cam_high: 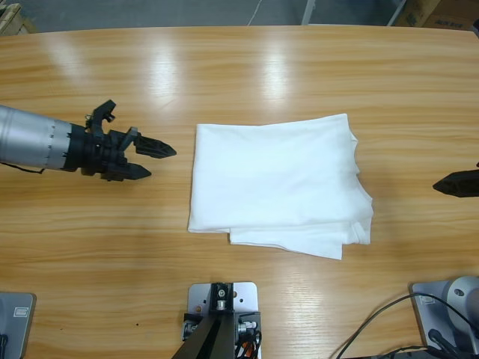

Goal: Fold clothes

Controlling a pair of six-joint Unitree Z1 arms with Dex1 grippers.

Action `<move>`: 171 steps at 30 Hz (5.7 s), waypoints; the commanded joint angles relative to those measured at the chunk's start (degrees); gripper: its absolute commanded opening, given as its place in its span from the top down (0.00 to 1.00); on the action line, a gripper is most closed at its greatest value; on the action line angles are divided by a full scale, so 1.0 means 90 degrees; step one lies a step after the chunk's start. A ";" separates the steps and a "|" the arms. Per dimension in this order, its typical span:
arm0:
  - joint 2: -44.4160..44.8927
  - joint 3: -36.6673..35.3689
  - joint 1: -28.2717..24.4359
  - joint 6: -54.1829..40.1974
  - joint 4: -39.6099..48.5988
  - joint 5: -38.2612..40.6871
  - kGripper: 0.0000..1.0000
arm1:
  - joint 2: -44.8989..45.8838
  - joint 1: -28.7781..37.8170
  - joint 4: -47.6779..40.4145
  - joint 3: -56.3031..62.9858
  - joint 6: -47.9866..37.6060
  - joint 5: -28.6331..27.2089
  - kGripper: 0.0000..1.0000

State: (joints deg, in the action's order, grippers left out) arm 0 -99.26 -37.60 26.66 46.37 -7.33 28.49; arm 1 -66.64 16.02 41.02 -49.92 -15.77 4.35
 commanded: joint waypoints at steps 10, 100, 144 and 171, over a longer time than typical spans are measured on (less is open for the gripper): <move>-0.2317 -0.0068 0.0610 0.0287 -0.2076 0.0341 0.04 | -0.0022 -0.0100 -0.0077 0.0293 -0.0113 0.0073 0.00; -0.1713 -0.5258 0.1684 -0.0933 0.5971 -0.1659 1.00 | -0.1156 -0.0373 -0.1784 0.1164 -0.0435 0.0604 0.01; -0.0190 -0.3115 0.2032 -0.4347 0.4336 -0.1732 0.03 | -0.2463 0.1531 -0.2062 -0.0369 0.1038 0.0546 1.00; -0.2123 -0.4086 0.3131 -0.4048 0.3930 -0.2403 1.00 | -0.5149 0.1033 -0.1972 -0.1873 0.1606 0.1147 1.00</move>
State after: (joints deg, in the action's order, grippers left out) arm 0 -112.17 -74.27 54.25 8.80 28.91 7.68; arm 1 -107.95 26.20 24.22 -67.56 -1.68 13.65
